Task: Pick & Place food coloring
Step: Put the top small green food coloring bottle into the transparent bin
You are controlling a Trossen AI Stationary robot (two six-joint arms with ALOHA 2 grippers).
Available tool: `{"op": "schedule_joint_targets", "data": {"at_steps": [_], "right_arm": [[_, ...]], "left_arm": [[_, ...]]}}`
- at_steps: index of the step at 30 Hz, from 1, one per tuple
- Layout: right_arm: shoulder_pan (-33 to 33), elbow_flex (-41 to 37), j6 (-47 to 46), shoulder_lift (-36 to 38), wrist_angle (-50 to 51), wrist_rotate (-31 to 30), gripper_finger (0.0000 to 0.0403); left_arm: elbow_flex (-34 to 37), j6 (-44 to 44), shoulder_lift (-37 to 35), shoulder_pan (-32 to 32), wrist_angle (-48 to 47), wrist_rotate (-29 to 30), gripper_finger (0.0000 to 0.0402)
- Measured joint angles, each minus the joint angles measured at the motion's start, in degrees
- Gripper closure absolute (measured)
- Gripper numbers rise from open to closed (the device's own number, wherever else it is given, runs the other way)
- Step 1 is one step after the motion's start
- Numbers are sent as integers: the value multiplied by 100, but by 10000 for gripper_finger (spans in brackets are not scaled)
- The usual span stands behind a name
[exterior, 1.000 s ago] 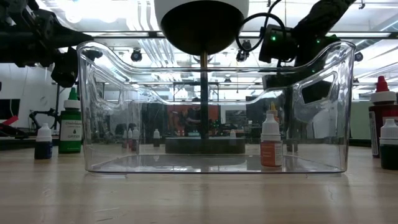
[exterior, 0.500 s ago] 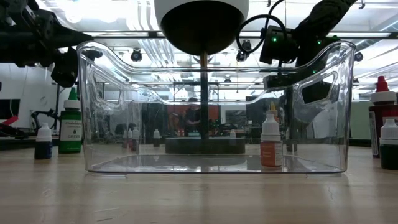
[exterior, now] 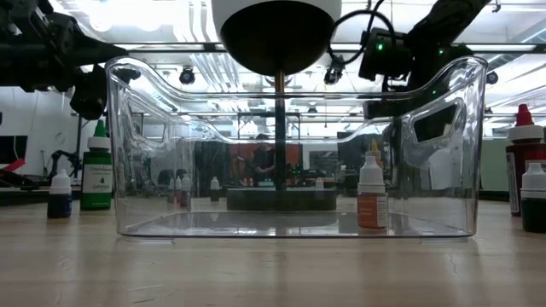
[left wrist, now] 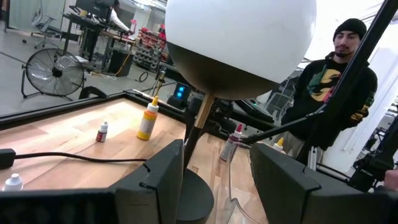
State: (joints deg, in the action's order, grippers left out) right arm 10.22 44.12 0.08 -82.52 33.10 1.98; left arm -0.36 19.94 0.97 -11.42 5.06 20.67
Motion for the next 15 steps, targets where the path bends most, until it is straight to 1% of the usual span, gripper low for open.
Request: {"op": "schedule_joint_targets", "data": {"at_steps": [4,10,15], "right_arm": [[-67,3,-149,305,222,0,343],[-264,172,-223,836,982,-41,343],[-459,438,-447,1048,1582,-61,344]], "left_arm": [[0,0,0,1,0,-1,241],[0,0,0,2,2,0,241],[0,0,0,0,0,0,241]]}}
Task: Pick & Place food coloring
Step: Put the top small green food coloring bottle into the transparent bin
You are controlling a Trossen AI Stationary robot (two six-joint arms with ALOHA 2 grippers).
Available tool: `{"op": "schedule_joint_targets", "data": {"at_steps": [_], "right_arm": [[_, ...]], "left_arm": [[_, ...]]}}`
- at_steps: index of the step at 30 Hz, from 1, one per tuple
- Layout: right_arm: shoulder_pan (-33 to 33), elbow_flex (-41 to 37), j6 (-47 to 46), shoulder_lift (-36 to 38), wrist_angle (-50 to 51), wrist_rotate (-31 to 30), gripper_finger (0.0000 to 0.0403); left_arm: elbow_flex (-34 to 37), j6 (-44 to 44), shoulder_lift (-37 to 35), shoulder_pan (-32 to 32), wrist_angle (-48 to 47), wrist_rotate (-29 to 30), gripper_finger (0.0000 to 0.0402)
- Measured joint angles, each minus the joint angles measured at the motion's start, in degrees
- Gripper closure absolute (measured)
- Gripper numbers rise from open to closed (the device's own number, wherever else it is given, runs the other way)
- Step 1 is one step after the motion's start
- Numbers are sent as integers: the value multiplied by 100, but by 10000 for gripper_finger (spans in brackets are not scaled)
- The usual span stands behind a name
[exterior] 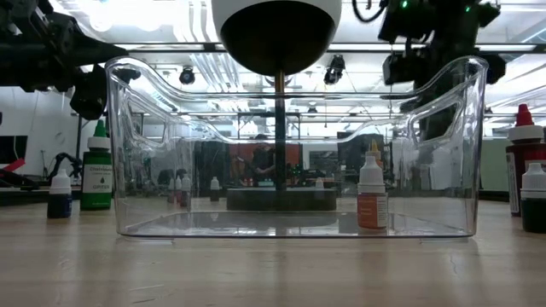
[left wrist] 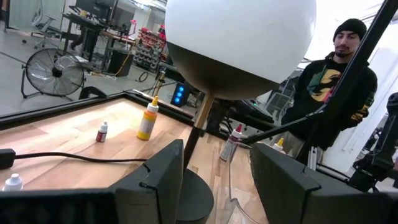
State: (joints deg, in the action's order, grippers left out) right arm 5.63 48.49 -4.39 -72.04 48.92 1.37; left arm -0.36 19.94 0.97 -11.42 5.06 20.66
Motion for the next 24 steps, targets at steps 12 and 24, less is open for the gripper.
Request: {"op": "schedule_joint_targets", "data": {"at_steps": [12,24], "right_arm": [[-825,1290,-735,69,1049,-2,344],[-2223,2434,-1522,-207,1908,-181,344]], "left_arm": [[0,0,2,0,0,0,241],[0,0,2,2,-2,-1,241]]}}
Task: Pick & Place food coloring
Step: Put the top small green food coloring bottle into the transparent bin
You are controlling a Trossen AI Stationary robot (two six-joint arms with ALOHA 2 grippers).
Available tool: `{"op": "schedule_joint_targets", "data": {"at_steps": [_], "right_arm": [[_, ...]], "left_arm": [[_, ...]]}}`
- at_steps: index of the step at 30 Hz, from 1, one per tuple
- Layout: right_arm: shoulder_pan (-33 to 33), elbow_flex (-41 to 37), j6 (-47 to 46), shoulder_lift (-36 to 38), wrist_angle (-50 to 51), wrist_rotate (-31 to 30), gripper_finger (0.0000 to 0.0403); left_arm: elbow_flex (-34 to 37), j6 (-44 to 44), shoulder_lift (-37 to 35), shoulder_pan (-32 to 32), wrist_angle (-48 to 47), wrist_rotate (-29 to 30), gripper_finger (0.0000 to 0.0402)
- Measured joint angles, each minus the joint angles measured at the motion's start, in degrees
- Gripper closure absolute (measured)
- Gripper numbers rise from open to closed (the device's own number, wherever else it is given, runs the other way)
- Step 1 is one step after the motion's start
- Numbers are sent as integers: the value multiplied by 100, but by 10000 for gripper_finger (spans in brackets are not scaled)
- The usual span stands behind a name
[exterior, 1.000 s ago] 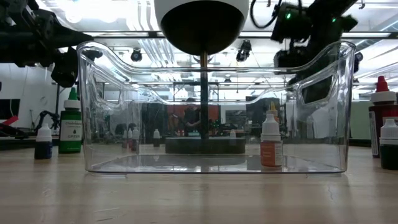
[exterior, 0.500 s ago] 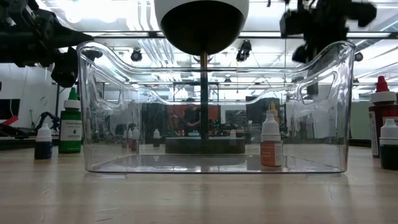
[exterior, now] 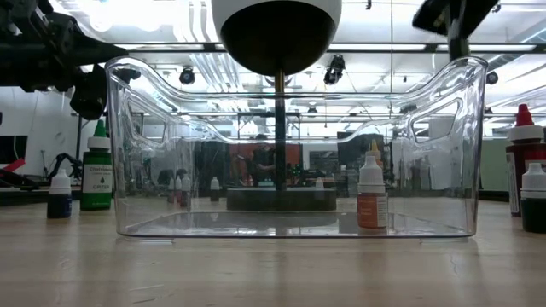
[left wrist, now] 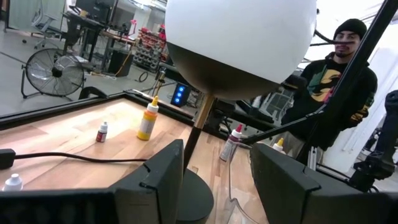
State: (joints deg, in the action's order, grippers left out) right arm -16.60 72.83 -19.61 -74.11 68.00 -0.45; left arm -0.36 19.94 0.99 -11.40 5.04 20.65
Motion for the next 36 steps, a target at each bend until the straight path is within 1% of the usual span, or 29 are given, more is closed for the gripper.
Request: {"op": "schedule_joint_targets", "data": {"at_steps": [5,10,16,28,36], "right_arm": [[-496,437,-38,-398,31,-127,344],[-875,870,0,-860,30,-127,344],[-1090,1454,269,-1506,17,-218,344],[-1086,2506,348,-2669,-55,-272,344],[-862,3042,-58,-3431,-262,-262,344]], "left_arm": [[-1,0,10,-1,-35,1,241],[0,-1,39,0,-73,1,241],[-2,0,63,0,-81,1,241],[0,-2,66,-1,-88,1,241],[0,-2,66,-2,-88,0,241]]}}
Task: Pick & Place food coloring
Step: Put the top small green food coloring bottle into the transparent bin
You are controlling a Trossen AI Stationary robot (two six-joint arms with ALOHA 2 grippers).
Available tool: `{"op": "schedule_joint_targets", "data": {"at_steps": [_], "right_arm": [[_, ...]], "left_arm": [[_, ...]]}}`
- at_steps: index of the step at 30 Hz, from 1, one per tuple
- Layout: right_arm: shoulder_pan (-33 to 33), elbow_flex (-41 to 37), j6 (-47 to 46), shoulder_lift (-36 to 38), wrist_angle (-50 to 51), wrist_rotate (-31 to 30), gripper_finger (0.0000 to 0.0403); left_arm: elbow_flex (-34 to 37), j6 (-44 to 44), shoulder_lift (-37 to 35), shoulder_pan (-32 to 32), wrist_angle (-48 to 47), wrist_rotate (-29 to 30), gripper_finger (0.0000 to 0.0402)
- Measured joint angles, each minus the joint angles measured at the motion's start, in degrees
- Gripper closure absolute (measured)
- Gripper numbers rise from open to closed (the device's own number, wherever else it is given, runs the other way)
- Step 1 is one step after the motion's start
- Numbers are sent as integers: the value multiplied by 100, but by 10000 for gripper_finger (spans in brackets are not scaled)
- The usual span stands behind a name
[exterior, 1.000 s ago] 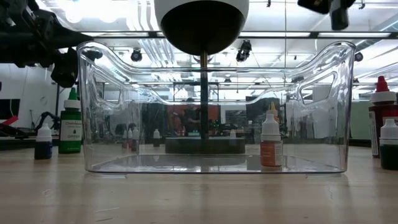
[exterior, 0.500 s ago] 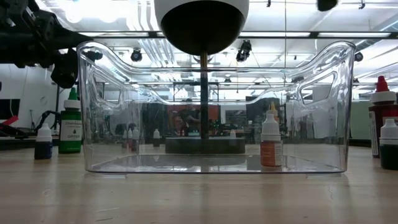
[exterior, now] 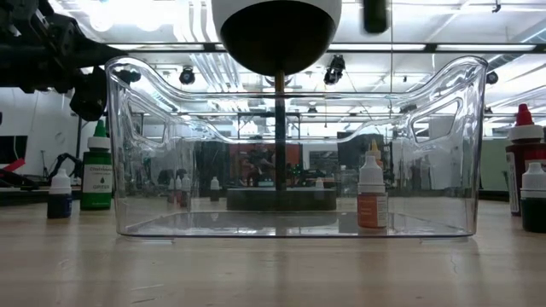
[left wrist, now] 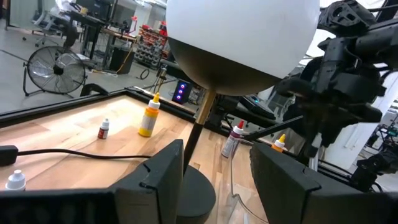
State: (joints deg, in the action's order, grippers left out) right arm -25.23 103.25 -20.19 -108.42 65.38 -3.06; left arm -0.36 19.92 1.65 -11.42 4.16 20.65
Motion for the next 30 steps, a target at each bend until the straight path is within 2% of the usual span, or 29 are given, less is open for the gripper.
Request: {"op": "schedule_joint_targets", "data": {"at_steps": [11,17,30], "right_arm": [[354,786,-260,-1095,-347,-93,344],[354,535,-621,-1143,-842,-220,344],[226,-183,-1098,-1132,-1072,-309,344]], "left_arm": [[0,2,0,2,0,1,241],[0,2,0,0,0,1,241],[0,0,0,2,4,0,241]]}}
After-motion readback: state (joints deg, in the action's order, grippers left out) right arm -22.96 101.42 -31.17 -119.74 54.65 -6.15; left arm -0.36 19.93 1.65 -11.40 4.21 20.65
